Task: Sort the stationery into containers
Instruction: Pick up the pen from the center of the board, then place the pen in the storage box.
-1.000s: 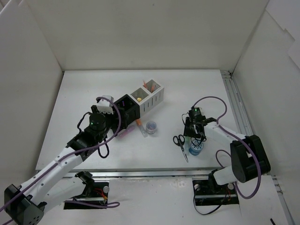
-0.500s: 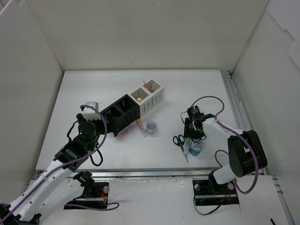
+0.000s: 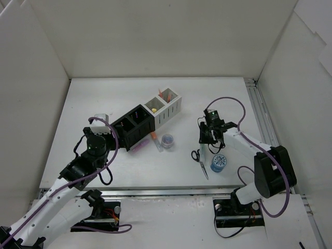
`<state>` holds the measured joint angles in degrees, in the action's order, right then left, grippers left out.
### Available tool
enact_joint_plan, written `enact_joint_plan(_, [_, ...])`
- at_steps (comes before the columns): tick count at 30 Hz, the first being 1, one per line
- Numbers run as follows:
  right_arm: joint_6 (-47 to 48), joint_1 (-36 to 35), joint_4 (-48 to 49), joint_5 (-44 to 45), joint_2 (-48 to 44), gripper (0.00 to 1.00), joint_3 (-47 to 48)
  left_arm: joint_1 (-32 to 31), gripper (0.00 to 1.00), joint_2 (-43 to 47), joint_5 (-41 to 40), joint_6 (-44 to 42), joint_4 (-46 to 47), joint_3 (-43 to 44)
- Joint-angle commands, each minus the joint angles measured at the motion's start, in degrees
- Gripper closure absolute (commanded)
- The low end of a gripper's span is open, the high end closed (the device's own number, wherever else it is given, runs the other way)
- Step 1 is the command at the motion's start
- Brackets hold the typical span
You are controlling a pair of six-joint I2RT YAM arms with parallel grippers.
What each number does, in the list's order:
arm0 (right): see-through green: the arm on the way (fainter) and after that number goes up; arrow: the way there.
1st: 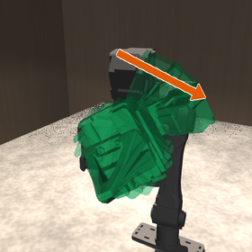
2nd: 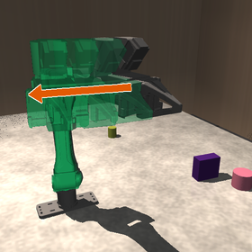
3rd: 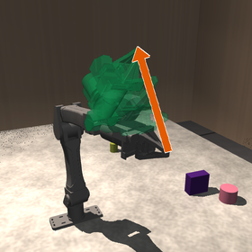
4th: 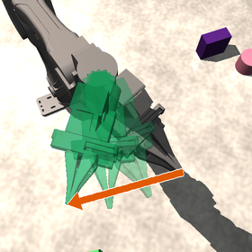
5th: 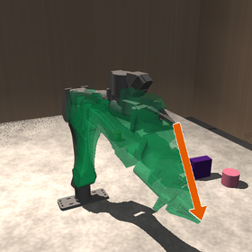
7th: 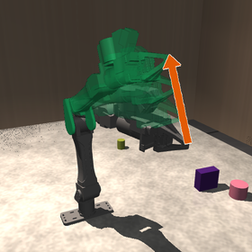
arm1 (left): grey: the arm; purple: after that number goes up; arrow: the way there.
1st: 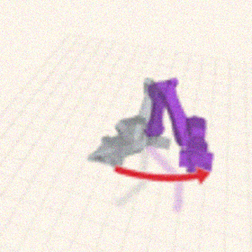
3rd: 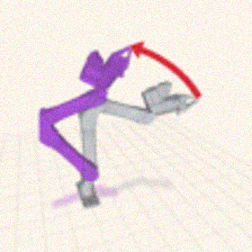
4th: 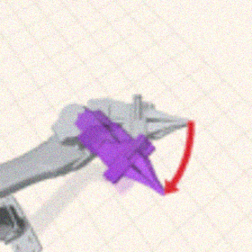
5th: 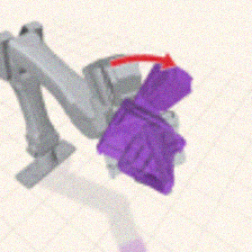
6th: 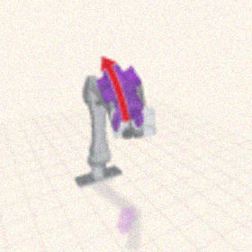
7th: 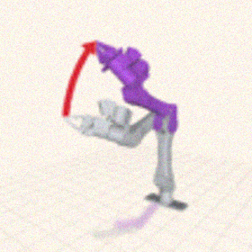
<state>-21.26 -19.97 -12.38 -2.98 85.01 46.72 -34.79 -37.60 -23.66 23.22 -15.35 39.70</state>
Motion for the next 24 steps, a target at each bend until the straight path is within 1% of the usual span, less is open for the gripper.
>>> enact_joint_plan(1, [4.3,-2.1,10.7,-1.7,-5.3,1.0,7.1,-0.3,0.0,-0.1,1.5,-0.7,1.4,2.2])
enact_joint_plan(2, [5.8,-2.7,16.1,-2.3,-5.8,1.0,7.8,-0.3,0.01,0.0,2.2,-0.7,1.4,2.0])
enact_joint_plan(3, [6.4,-3.0,19.0,-2.9,-6.7,1.0,8.4,-0.3,0.01,0.1,2.8,-0.5,1.6,1.9])
enact_joint_plan(4, [7.3,-3.3,22.6,-5.3,-6.9,1.0,9.4,-0.3,0.01,0.2,3.2,-0.2,1.6,1.7])
enact_joint_plan(5, [7.9,-4.5,28.7,-6.2,-7.1,1.0,10.2,-0.3,0.01,0.1,3.0,0.3,1.4,1.7])
enact_joint_plan(6, [8.9,-5.2,31.6,-7.0,-6.6,1.0,11.0,-0.3,0.01,-0.3,2.2,2.9,0.2,1.7])
enact_joint_plan(7, [9.7,-5.9,34.8,-9.6,-6.2,1.0,13.0,-0.3,0.0,-0.4,2.0,3.5,-0.2,1.9])
enact_joint_plan(8, [11.9,-7.4,40.2,-10.2,-5.6,1.0,14.3,-0.3,0.01,-0.5,2.6,3.8,-0.6,1.9])
enact_joint_plan(10, [14.5,-10.3,45.7,-11.9,-2.3,1.0,18.9,-0.3,0.01,-0.6,4.0,5.2,-1.3,1.7])
enact_joint_plan(11, [17.7,-10.9,48.0,-12.7,-0.9,1.0,20.2,-0.3,0.01,-0.7,4.5,5.4,-1.3,1.4])
enact_joint_plan(13, [19.4,-12.7,54.4,-12.5,3.9,0.99,23.7,-0.8,0.01,-0.5,5.5,6.7,-1.4,1.1])
enact_joint_plan(14, [20.5,-13.3,56.3,-13.5,7.6,0.99,25.0,-0.8,0.01,-0.4,5.7,6.9,-1.4,0.9])
enact_joint_plan(15, [20.6,-13.6,57.8,-14.1,9.4,0.99,27.5,-0.8,0.01,-0.3,6.0,7.4,-1.8,0.8])
enact_joint_plan(16, [24.9,-14.3,60.4,-14.5,11.1,0.99,28.8,-0.8,0.01,-0.4,5.8,8.5,-2.1,0.7])
enact_joint_plan(18, [27.7,-14.8,62.8,-15.0,16.0,0.98,31.2,-0.8,0.01,-0.4,6.0,9.4,-2.6,0.5])
enact_joint_plan(19, [28.1,-15.3,64.7,-14.7,17.5,0.98,31.9,-0.8,0.01,-0.5,6.1,9.9,-2.7,0.3])
enact_joint_plan(23, [30.4,-15.4,66.9,-15.1,23.9,0.98,33.2,-1.3,0.01,-0.5,6.4,11.4,-4.1,-0.1])
enact_joint_plan(24, [30.4,-15.4,67.3,-13.9,24.6,0.98,33.0,-1.3,0.01,-0.5,6.5,11.5,-4.1,-0.1])
